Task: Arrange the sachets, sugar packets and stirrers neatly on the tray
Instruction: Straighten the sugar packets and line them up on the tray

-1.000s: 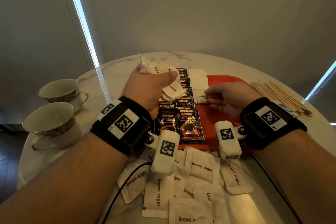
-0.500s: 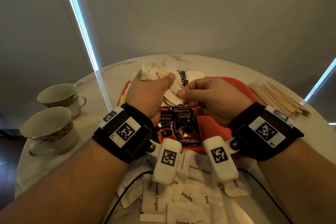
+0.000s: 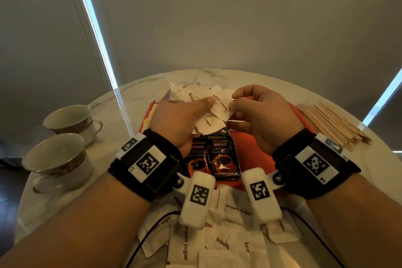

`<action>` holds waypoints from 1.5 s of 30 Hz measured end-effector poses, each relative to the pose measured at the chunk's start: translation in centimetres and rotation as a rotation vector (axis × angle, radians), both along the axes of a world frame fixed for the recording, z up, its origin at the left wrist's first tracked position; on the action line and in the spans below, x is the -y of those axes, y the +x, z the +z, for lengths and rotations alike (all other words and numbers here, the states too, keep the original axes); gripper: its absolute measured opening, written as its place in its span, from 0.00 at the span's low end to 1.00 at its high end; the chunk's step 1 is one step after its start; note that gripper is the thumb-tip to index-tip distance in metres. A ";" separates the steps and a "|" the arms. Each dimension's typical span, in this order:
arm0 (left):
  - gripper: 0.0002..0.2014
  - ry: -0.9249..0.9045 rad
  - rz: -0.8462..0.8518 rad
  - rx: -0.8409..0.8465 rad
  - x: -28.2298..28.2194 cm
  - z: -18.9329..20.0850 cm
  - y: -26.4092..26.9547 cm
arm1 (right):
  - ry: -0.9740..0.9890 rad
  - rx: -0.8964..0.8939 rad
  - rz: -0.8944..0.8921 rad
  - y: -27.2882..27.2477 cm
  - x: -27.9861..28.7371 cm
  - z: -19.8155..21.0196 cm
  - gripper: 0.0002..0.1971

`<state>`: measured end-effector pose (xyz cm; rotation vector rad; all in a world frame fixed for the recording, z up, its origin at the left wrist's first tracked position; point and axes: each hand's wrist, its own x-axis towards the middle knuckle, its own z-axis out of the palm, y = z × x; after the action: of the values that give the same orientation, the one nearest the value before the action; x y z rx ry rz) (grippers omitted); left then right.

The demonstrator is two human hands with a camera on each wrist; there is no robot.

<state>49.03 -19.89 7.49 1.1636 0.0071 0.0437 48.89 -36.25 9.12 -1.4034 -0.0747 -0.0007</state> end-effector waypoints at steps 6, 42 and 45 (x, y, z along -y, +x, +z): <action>0.25 0.075 -0.028 0.042 -0.3 0.1 -0.1 | -0.261 0.052 0.104 -0.1 0.3 -0.1 0.11; 0.26 0.043 -0.001 -0.039 -1.1 0.1 0.6 | -0.344 -0.423 -0.119 2.7 3.7 -1.8 0.06; 0.27 0.047 0.004 -0.042 -1.2 0.2 0.6 | -0.421 -0.469 -0.115 2.7 3.7 -1.8 0.08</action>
<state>49.66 -18.73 7.65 1.2117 0.0458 0.0232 51.57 -39.94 7.34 -1.7914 0.4173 0.2604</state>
